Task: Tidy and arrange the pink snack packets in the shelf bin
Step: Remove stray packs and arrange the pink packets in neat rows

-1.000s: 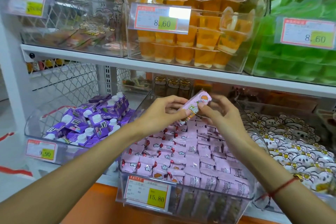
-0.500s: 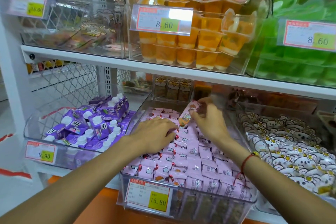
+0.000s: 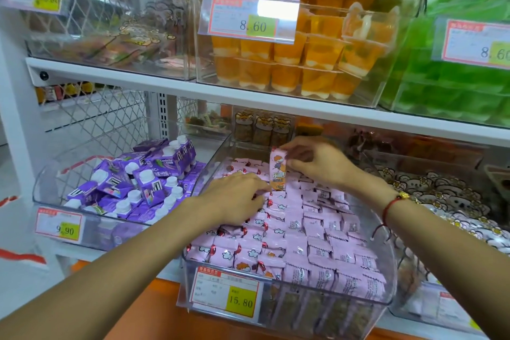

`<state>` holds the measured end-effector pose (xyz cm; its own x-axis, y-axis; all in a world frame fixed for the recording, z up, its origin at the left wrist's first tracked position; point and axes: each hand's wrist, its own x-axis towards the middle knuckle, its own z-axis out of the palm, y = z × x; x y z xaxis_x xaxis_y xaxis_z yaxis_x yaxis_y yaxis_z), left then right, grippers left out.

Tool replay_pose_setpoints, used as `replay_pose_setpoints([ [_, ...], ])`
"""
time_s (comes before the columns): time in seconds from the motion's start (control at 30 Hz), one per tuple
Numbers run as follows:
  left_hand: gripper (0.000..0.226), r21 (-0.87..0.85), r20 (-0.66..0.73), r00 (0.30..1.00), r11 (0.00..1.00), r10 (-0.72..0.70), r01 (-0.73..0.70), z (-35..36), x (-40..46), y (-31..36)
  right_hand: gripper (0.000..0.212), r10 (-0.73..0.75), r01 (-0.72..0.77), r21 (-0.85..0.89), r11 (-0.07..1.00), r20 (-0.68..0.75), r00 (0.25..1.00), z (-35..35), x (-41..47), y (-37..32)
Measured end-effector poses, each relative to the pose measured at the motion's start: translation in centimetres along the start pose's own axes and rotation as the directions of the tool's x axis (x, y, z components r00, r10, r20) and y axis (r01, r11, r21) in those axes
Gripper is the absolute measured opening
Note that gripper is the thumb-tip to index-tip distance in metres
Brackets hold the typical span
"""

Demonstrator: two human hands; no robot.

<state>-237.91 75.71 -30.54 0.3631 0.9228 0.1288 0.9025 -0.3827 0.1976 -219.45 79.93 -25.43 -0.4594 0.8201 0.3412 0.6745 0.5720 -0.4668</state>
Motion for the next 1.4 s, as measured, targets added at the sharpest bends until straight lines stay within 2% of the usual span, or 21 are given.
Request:
replay_pose_setpoints([
  [0.1,0.037,0.006,0.007,1.000,1.000,-0.001,0.001,-0.2,-0.1,0.1,0.035,0.055,-0.053,0.060,0.997,-0.021,0.998,1.1,-0.1,-0.6],
  [0.17,0.037,-0.001,0.009,1.000,1.000,-0.002,0.002,-0.3,-0.2,0.2,0.030,0.006,-0.011,-0.043,0.999,-0.121,0.993,1.7,-0.1,-0.6],
  [0.23,0.035,-0.012,0.011,1.000,1.000,-0.004,0.004,-0.3,-0.3,0.2,0.026,-0.028,0.013,-0.091,0.996,-0.162,0.986,2.0,-0.2,-0.5],
  [0.33,0.032,-0.017,0.007,1.000,1.000,-0.005,0.005,-0.3,-0.2,0.2,0.026,0.040,-0.045,-0.063,0.997,-0.086,0.996,2.2,0.0,-0.3],
  [0.47,0.040,-0.032,0.031,0.999,0.999,-0.020,0.021,-0.3,-0.2,0.1,0.025,0.171,-0.174,0.001,0.985,0.183,0.968,2.3,-0.4,1.0],
  [0.53,0.041,-0.034,0.031,0.999,0.999,-0.024,0.025,-0.4,-0.2,0.2,0.026,0.169,-0.131,-0.155,0.979,0.261,0.950,2.9,-1.0,1.3],
  [0.6,0.042,-0.029,0.032,0.999,0.999,-0.020,0.021,-0.4,-0.2,0.2,0.033,0.173,-0.063,-0.365,0.929,0.276,0.945,3.7,-1.2,1.6],
  [0.63,0.041,-0.029,0.034,0.999,0.999,-0.019,0.020,-0.4,-0.2,0.3,0.036,0.186,-0.059,-0.408,0.911,0.281,0.942,3.8,-1.3,1.5],
  [0.7,0.041,-0.027,0.038,0.999,0.999,-0.017,0.018,-0.5,-0.3,0.3,0.037,0.179,-0.065,-0.383,0.921,0.268,0.947,3.8,-1.5,1.4],
  [0.83,0.039,-0.105,0.009,0.999,0.993,-0.052,0.052,-0.9,0.0,0.4,0.039,0.067,-0.048,-0.273,0.961,0.062,0.996,3.7,-3.0,0.4],
  [0.9,0.037,-0.177,-0.037,0.995,0.981,-0.091,0.083,-1.4,0.9,0.3,0.042,0.053,-0.010,-0.321,0.947,0.125,0.991,4.0,-4.0,0.2],
  [1.0,0.034,-0.229,-0.107,0.986,0.968,-0.129,0.102,-2.1,3.4,0.2,0.048,0.147,-0.030,-0.375,0.927,0.287,0.947,4.2,-4.9,0.5],
  [1.07,0.034,-0.164,-0.084,0.988,0.979,-0.133,0.118,-2.1,5.2,0.3,0.048,0.157,-0.048,-0.351,0.935,0.287,0.945,4.1,-4.8,0.6],
  [1.2,0.034,0.040,0.062,0.991,0.993,-0.115,0.113,-1.4,7.2,0.7,0.047,0.140,-0.040,-0.339,0.940,0.275,0.951,4.2,-4.8,0.8],
  [1.4,0.016,0.038,0.020,0.997,0.997,-0.070,0.070,-1.3,7.7,0.7,0.048,0.149,-0.057,-0.322,0.945,0.268,0.952,4.5,-4.8,1.1],
])
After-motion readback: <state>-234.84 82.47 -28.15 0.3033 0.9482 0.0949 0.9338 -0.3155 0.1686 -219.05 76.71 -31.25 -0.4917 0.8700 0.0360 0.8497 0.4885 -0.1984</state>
